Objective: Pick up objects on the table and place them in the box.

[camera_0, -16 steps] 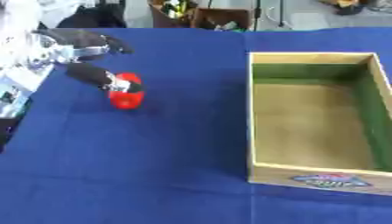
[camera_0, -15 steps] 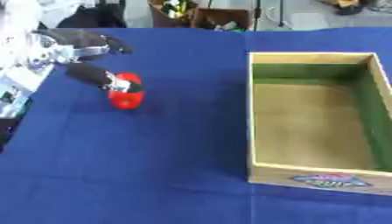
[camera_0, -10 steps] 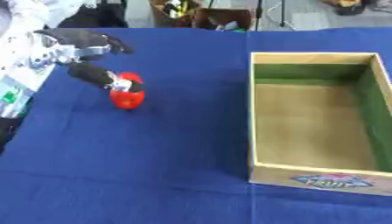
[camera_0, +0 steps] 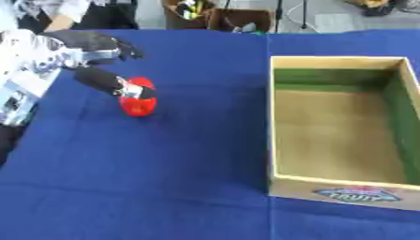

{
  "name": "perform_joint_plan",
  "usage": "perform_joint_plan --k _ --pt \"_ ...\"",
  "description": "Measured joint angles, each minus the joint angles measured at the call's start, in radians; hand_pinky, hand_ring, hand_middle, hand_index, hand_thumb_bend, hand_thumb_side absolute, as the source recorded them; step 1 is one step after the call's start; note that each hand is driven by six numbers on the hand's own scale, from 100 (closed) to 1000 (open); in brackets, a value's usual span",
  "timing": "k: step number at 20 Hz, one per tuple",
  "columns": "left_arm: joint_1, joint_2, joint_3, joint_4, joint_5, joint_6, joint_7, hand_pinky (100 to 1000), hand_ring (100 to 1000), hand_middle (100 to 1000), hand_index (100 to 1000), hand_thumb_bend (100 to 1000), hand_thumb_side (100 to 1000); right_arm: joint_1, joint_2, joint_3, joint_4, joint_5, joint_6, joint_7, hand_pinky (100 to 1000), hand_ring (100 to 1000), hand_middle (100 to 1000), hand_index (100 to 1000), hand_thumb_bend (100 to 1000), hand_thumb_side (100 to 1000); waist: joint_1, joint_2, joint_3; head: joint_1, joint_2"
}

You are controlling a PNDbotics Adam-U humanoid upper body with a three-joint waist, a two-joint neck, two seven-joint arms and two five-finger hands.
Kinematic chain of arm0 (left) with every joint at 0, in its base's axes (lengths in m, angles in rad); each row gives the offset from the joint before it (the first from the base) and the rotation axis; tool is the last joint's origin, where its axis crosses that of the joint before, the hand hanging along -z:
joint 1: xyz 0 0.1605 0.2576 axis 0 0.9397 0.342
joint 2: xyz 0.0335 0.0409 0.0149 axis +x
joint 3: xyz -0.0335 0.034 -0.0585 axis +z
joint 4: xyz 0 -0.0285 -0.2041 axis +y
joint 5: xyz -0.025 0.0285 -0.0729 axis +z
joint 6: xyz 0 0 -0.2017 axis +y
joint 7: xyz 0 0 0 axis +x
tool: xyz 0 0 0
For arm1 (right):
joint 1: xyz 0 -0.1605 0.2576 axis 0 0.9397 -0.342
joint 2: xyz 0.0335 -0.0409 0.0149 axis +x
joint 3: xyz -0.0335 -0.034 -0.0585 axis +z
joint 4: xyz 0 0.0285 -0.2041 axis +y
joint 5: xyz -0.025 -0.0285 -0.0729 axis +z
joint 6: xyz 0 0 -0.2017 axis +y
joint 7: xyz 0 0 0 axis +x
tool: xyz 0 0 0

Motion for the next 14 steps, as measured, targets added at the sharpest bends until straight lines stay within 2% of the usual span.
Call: perform_joint_plan --k 5,14 --pt "-0.017 -0.015 -0.001 0.049 -0.008 -0.002 -0.021 748 869 899 1000 623 863 -0.002 0.0 0.0 0.0 0.0 0.0 0.0 818 831 852 892 100 1000 0.0 0.013 -0.002 0.01 0.005" --pt "-0.038 -0.028 0.003 0.103 -0.041 -0.006 -0.027 695 831 885 1000 625 841 -0.007 0.001 0.0 0.0 -0.001 0.0 0.0 818 830 848 888 100 1000 0.0 0.034 -0.006 0.021 0.004"
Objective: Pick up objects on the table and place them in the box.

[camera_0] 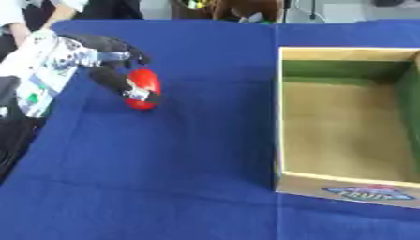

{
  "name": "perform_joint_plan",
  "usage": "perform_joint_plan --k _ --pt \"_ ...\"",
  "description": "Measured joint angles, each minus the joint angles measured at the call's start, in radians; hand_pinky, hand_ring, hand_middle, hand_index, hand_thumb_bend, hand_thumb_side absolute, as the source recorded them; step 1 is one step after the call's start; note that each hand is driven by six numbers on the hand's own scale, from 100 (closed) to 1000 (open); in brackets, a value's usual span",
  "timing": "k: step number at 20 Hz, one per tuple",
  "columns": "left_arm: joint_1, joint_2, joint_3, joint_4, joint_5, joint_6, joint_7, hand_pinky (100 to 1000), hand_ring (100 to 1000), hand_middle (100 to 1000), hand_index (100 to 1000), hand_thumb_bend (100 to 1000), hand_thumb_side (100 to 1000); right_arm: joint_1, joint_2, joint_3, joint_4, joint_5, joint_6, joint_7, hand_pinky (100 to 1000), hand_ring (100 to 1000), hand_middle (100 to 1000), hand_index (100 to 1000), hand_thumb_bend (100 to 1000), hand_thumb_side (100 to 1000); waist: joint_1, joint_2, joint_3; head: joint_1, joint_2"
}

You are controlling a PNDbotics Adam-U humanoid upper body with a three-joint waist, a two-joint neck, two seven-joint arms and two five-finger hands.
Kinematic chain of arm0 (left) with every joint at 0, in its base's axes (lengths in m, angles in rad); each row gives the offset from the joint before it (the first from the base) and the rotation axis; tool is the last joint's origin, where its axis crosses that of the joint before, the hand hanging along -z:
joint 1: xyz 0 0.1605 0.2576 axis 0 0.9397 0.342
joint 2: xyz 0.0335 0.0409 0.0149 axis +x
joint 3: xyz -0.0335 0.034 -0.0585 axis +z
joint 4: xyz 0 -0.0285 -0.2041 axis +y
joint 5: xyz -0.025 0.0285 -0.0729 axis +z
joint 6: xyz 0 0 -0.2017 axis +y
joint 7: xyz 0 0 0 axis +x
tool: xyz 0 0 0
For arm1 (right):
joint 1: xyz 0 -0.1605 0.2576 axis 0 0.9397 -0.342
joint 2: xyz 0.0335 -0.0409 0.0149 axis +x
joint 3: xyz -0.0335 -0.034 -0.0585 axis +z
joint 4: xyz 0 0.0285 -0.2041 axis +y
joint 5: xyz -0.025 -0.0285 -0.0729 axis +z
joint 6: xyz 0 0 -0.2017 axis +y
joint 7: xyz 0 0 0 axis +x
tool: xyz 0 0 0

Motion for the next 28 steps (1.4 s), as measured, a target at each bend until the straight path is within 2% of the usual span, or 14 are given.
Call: perform_joint_plan --k 9,13,23,28 --pt "-0.007 -0.006 0.012 0.049 -0.005 -0.001 -0.003 618 760 866 1000 601 823 -0.001 0.001 0.005 0.0 -0.006 0.001 0.0 819 830 844 882 100 1000 -0.001 0.011 -0.003 0.001 -0.002" --pt "-0.007 -0.011 0.014 0.061 0.003 -0.002 -0.006 542 686 844 1000 583 801 -0.009 0.001 0.006 0.0 -0.006 0.003 0.002 820 830 841 879 100 1000 -0.004 0.013 -0.004 0.001 -0.005" --pt "-0.009 -0.023 0.021 0.094 0.022 0.0 0.039 463 605 727 1000 526 750 -0.009 0.007 0.006 0.0 -0.007 0.008 0.0 822 830 833 873 100 1000 -0.005 0.015 -0.011 0.004 -0.007" --pt "-0.01 -0.024 0.024 0.11 0.021 0.003 0.07 389 524 646 961 437 693 -0.01 0.009 0.006 0.0 -0.007 0.008 -0.001 823 830 831 872 100 1000 -0.008 0.015 -0.012 0.004 -0.007"
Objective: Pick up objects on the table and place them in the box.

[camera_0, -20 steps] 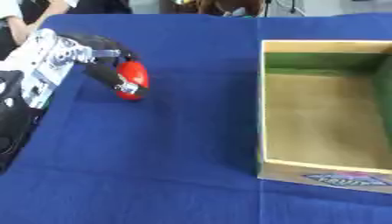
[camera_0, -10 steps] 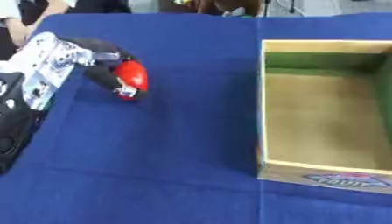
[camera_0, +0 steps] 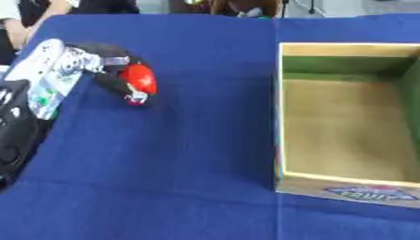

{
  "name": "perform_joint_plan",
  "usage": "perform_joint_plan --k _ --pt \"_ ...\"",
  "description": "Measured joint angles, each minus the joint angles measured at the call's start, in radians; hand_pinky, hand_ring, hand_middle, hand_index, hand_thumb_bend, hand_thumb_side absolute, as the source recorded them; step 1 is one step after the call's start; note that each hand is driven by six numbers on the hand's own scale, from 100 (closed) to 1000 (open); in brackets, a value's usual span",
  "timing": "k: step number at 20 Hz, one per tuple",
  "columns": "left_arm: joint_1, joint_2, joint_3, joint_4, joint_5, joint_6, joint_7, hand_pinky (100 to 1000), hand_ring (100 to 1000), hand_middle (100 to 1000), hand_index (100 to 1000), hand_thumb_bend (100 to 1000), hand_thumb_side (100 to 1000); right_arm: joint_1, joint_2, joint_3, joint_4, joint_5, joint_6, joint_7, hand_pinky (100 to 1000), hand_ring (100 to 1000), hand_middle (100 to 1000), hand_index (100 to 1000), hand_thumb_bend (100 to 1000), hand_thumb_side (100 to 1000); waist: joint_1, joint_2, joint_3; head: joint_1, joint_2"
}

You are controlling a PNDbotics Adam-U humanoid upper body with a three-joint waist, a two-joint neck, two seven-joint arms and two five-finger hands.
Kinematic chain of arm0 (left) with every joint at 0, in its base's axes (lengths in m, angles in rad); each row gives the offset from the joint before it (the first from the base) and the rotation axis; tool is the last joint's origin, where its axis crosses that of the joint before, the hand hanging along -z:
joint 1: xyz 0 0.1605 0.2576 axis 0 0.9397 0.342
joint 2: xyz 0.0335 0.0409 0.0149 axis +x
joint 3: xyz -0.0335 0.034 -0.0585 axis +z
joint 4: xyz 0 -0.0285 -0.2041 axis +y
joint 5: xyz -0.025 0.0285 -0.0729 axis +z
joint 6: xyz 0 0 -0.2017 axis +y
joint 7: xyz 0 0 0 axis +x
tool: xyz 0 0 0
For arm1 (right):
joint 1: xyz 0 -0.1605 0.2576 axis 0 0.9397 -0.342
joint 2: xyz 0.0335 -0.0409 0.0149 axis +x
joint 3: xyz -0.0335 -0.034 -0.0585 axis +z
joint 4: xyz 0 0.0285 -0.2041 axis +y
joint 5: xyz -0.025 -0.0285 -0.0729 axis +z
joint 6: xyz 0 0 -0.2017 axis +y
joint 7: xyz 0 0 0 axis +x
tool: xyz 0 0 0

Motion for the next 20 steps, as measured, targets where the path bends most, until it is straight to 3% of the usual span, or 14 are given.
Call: perform_joint_plan --k 6,13,20 --pt "-0.002 -0.002 0.005 0.014 0.008 0.014 0.027 315 471 588 912 282 606 -0.005 0.0 0.0 0.0 -0.001 0.001 -0.001 824 830 829 870 100 1000 -0.001 0.0 0.0 -0.002 0.0" --pt "-0.001 -0.008 0.006 0.017 0.028 0.032 0.065 304 523 588 879 100 518 -0.008 0.0 0.0 0.0 -0.001 0.005 -0.005 828 831 827 869 100 1000 -0.002 0.0 0.0 -0.004 0.0" --pt "-0.001 -0.008 0.006 0.023 0.029 0.056 0.123 258 551 582 855 100 494 -0.008 0.001 0.0 0.0 -0.001 0.011 -0.012 830 832 826 868 100 1000 -0.002 0.0 0.0 -0.005 0.0"
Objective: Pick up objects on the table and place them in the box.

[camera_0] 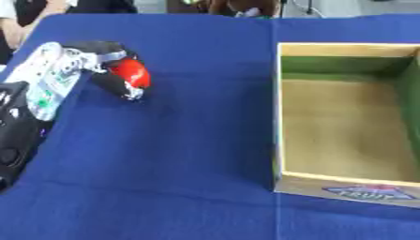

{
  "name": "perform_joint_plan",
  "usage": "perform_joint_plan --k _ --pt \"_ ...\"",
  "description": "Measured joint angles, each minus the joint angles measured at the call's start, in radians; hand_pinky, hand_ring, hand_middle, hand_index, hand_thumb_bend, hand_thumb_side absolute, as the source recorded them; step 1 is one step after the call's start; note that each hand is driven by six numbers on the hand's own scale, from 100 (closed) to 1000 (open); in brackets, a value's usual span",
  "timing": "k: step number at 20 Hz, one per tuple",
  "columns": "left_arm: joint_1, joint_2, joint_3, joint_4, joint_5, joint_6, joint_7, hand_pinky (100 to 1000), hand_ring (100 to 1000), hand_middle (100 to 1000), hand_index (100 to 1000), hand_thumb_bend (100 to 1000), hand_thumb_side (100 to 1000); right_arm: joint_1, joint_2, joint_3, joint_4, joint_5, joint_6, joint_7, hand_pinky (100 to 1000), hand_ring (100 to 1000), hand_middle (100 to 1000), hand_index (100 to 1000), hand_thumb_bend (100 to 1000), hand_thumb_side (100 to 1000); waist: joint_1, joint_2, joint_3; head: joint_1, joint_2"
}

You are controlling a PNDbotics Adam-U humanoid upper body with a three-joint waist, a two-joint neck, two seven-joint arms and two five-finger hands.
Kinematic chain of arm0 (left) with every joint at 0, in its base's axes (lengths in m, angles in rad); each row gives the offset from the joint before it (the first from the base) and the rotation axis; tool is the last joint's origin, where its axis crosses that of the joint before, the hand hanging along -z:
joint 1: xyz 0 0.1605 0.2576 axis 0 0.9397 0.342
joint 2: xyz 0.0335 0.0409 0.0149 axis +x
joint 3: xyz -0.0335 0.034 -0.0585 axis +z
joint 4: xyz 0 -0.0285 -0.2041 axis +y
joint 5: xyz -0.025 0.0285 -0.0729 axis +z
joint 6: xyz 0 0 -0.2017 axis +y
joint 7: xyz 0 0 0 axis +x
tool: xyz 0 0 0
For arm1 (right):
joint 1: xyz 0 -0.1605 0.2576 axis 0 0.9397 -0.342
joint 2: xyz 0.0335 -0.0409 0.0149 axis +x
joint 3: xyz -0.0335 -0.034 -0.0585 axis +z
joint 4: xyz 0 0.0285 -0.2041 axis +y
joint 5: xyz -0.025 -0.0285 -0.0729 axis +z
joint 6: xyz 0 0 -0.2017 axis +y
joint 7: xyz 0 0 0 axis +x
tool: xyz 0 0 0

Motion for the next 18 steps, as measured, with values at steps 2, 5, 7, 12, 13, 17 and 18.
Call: perform_joint_plan --k 2,5,7,12,13,17,18 --pt "0.0 0.0 0.0 0.0 0.0 0.008 0.014 238 547 588 853 100 498 0.0 0.0 0.0 0.0 0.0 0.002 -0.002 831 832 826 867 100 1000 0.0 -0.001 0.0 -0.002 0.0" --pt "0.0 0.0 0.0 0.0 0.0 0.015 0.029 228 539 580 849 100 507 0.0 0.0 0.0 0.0 0.0 0.003 -0.003 830 832 826 867 100 1000 0.001 -0.004 0.0 -0.003 0.0" --pt "0.0 -0.001 0.0 -0.002 0.001 0.017 0.032 219 530 572 844 100 512 0.0 0.001 0.0 0.0 0.0 0.004 -0.004 830 832 826 868 100 1000 0.001 -0.009 0.001 -0.004 0.0" --pt "-0.005 -0.001 0.0 -0.025 0.001 0.017 0.033 212 526 574 843 100 512 0.0 0.001 0.0 0.0 0.0 0.006 -0.005 830 832 827 867 111 1000 0.003 -0.015 0.002 -0.005 0.001" --pt "-0.006 -0.001 -0.001 -0.026 0.001 0.018 0.033 207 523 563 827 100 497 0.0 0.001 0.0 0.0 0.0 0.006 -0.006 829 831 826 868 100 1000 0.004 -0.016 0.003 -0.007 0.003" --pt "-0.059 -0.029 -0.038 -0.065 -0.007 -0.002 0.034 202 520 559 825 100 487 -0.024 0.008 0.013 0.0 -0.002 0.01 0.003 827 832 826 868 100 1000 0.005 -0.059 0.011 -0.029 0.037" --pt "-0.07 -0.037 -0.045 -0.086 -0.013 -0.011 0.029 202 520 557 821 100 484 -0.031 0.008 0.016 0.0 -0.003 0.014 0.007 827 831 826 868 100 1000 0.005 -0.063 0.012 -0.037 0.043"
